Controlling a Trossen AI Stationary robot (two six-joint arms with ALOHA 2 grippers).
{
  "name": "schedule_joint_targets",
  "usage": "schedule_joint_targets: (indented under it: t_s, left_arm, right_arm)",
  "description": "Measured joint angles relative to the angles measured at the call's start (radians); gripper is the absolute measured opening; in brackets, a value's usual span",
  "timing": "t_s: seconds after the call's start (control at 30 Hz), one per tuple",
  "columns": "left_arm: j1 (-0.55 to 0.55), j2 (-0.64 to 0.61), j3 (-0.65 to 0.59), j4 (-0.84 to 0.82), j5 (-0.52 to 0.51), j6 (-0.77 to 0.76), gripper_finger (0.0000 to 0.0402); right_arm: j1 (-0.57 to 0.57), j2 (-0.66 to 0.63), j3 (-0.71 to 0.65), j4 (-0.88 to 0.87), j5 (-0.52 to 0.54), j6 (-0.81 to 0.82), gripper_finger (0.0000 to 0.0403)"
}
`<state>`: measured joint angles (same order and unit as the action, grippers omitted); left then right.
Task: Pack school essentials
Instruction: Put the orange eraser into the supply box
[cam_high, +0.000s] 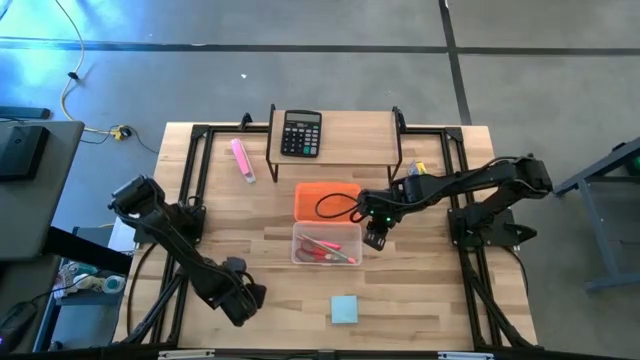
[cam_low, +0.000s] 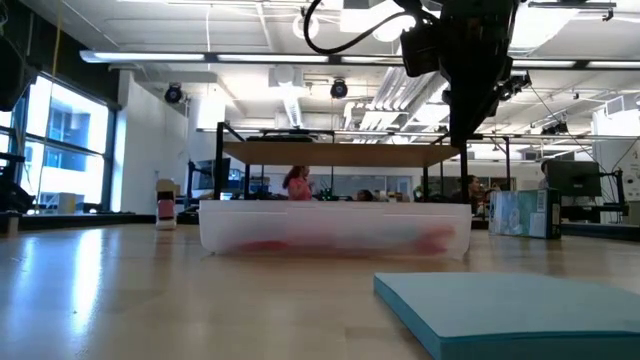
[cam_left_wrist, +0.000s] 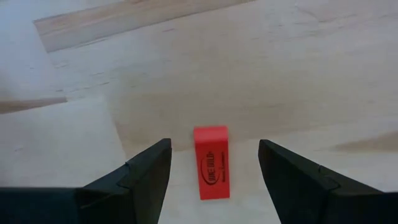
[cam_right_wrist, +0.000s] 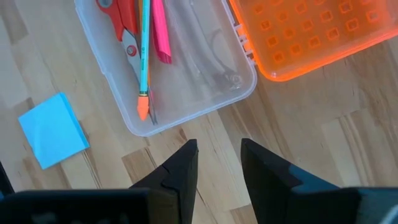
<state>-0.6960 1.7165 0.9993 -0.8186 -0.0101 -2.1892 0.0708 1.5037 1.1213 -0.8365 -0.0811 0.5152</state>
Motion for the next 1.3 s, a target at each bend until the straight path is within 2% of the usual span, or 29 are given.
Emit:
schedule_joint_targets:
  t_s: [0.3,0.57,0.97,1.3]
  left_arm:
    - [-0.007,0.071,0.033,0.006,0.048,0.000,0.0229]
    - [-0.022,0.072,0.033,-0.002,0.051,-0.033,0.0227]
    - [-0.026,0.072,0.033,0.005,0.051,-0.034,0.0155]
    - [-0.026,0.089,0.034,0.035,0.053,-0.033,0.0120]
  right_arm:
    - [-0.001,0.000,0.000,-0.001,0.000,-0.008,0.0113]
    - [-0.001,0.000,0.000,-0.001,0.000,-0.026,0.0113]
    - [-0.001,0.000,0.000,-0.001,0.000,-0.031,0.0113]
    - [-0.001,0.000,0.000,-0.001,-0.001,-0.052,0.0113]
